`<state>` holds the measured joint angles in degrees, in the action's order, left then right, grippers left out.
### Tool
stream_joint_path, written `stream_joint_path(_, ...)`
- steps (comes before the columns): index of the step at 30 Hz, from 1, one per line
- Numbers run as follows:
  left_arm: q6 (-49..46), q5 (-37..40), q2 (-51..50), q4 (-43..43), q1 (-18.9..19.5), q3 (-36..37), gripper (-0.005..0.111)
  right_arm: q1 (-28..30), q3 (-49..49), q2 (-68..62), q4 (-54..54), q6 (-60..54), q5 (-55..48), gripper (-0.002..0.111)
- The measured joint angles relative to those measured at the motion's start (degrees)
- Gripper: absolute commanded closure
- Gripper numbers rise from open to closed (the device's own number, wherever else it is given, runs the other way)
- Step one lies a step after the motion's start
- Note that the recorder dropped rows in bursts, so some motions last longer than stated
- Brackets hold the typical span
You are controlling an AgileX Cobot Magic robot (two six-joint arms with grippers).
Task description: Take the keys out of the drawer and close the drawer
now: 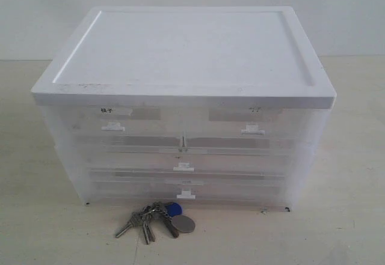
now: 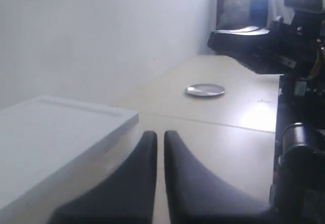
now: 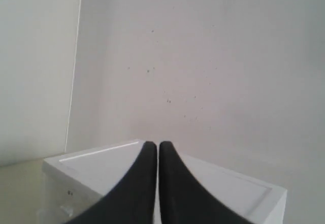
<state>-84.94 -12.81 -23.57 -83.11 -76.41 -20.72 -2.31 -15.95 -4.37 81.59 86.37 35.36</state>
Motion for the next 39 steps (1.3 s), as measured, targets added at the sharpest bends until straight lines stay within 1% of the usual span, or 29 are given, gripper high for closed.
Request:
stream_joint_path(2,0.0,1.3,6.2,0.0,0.0,1.7,0.102,0.0,0.0,3.7,2.2,4.3,-3.1,0.109)
stream_joint_path(4,0.0,1.8,9.8,-0.7,0.0,2.8,0.102,0.0,0.0,4.0,3.9,7.2,-4.0,0.109)
stream_joint_path(6,0.0,1.8,14.6,-1.2,0.0,3.9,0.102,0.0,0.0,4.0,8.2,11.9,-4.8,0.109)
stream_joint_path(8,0.0,1.8,18.2,-1.3,0.0,4.8,0.102,0.0,0.0,4.0,11.9,14.9,-5.7,0.109)
stream_joint_path(12,0.1,1.8,21.7,-1.4,0.0,6.4,0.102,0.0,0.0,4.0,15.3,17.4,-6.2,0.109)
stream_joint_path(19,0.1,1.8,22.9,-1.6,0.0,8.3,0.102,0.0,0.0,4.0,16.7,17.8,-6.3,0.109)
stream_joint_path(39,0.2,1.8,22.9,-1.7,0.0,8.3,0.102,0.0,0.0,4.0,16.8,18.2,-6.3,0.109)
